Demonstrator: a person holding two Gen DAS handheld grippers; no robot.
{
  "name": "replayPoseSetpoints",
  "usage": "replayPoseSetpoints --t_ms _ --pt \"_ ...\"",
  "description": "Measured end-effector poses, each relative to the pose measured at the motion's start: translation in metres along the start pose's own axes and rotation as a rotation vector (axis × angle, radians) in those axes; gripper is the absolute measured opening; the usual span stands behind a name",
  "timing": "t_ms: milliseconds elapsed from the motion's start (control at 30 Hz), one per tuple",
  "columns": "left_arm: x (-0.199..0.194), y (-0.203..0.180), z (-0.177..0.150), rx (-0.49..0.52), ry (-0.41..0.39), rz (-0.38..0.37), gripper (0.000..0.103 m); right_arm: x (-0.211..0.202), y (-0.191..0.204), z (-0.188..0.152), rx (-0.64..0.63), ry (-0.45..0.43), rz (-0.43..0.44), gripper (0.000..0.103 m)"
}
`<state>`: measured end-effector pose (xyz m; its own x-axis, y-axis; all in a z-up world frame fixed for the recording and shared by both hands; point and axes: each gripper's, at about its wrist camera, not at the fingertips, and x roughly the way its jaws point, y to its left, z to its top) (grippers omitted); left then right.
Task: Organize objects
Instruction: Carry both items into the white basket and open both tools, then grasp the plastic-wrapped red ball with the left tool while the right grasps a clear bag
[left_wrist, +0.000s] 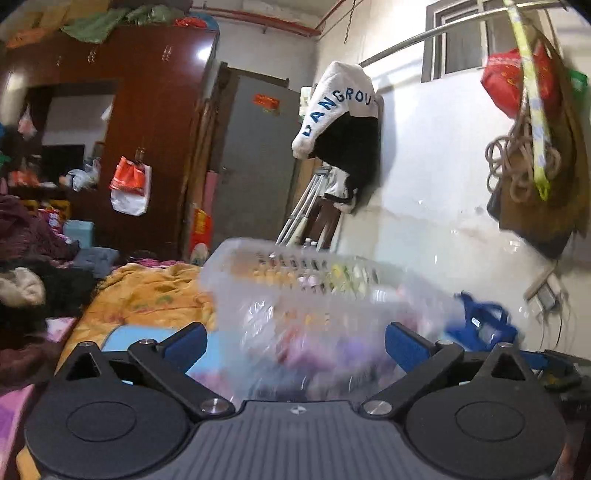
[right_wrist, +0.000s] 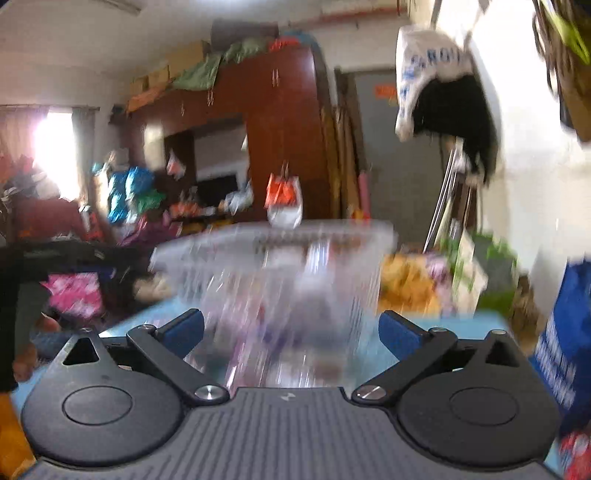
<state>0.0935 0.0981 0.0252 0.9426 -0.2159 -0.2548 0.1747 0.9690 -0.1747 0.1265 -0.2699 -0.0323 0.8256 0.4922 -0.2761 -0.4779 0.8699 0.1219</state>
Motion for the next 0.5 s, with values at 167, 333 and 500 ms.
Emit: replayPoseSetpoints --t_ms 167,333,500 --pt "-0.038 0.009 -0.045 0.012 0.001 0.084 0.100 0.003 -0.004 -0.014 -0.014 0.059 -0.066 0.103" --pt "-0.032 0.014 -0.060 0.042 0.078 0.068 0.091 0.010 -0.006 -0.016 -0.006 0.122 -0.031 0.096" --pt "-0.029 0.012 -0.073 0.064 0.121 0.053 0.088 0.021 -0.007 -0.020 0.006 0.212 0.004 0.079"
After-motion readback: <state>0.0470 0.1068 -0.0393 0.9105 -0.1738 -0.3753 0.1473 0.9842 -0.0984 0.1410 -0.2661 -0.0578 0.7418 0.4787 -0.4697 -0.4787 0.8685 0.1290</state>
